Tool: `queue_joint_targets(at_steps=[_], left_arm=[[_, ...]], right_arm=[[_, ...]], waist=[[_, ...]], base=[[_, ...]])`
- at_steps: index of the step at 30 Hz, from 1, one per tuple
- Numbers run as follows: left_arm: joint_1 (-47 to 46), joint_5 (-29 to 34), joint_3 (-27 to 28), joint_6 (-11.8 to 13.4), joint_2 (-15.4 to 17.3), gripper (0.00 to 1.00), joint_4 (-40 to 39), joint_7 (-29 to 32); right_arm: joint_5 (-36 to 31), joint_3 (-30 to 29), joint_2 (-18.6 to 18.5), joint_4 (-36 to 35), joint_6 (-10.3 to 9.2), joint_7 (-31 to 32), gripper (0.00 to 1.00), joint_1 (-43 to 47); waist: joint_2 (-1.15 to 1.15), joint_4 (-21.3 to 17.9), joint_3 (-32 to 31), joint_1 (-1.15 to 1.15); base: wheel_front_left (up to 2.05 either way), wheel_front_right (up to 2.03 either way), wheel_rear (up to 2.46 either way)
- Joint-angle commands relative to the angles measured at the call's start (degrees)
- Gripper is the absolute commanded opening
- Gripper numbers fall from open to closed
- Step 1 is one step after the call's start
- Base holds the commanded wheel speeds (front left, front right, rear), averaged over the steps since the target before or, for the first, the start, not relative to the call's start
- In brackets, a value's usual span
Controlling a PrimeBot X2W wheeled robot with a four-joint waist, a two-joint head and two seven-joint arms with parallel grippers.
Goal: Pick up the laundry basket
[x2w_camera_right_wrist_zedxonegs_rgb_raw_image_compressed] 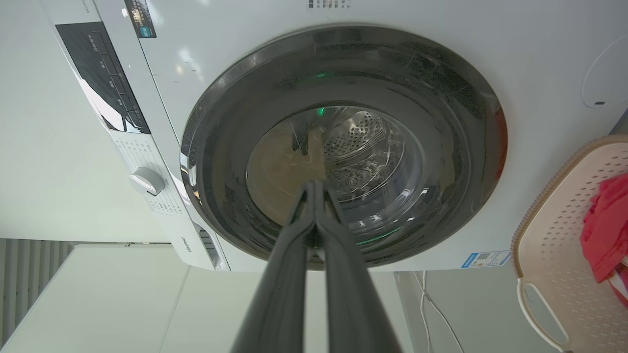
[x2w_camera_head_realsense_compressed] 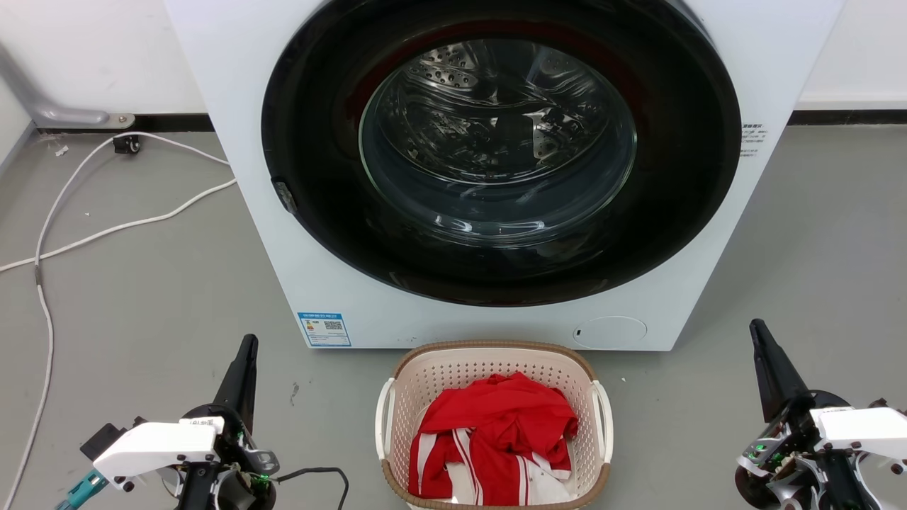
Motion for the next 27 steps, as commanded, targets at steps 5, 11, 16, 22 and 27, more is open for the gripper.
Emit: queue_joint_targets(at_steps=[5,11,16,22,27], left_arm=[[0.15,0.18,0.28,-0.02,-0.11,0.00,0.03,0.07],[0.14,0.16,0.31,-0.02,-0.13,0.00,0.03,0.10],[0.14,0.20,0.34,-0.02,-0.14,0.00,0.03,0.08],[0.05,0.08,-0.01,-0.01,-0.11,1.00,0.25,0.06],[0.56,0.41,-1.19,0.00,-0.20,1.00,0.20,-0.92]], right_arm=[[-0.43,-0.09,0.26,0.06,0.02,0.29,0.00,-0.70],[-0.44,-0.12,0.28,0.06,0.02,0.23,0.00,-0.70],[-0.47,-0.14,0.30,0.06,0.02,0.25,0.00,-0.70],[-0.12,-0.06,0.07,0.22,0.01,0.13,1.00,0.13],[-0.37,0.89,0.13,0.16,0.00,-0.89,1.00,1.07]], waist=[[0.00,0.00,0.00,0.00],[0.00,0.00,0.00,0.00],[0.00,0.00,0.00,0.00],[0.00,0.00,0.00,0.00],[0.00,-0.01,0.02,0.00]], base=[[0.00,0.00,0.00],[0.00,0.00,0.00],[0.00,0.00,0.00],[0.00,0.00,0.00],[0.00,0.00,0.00]])
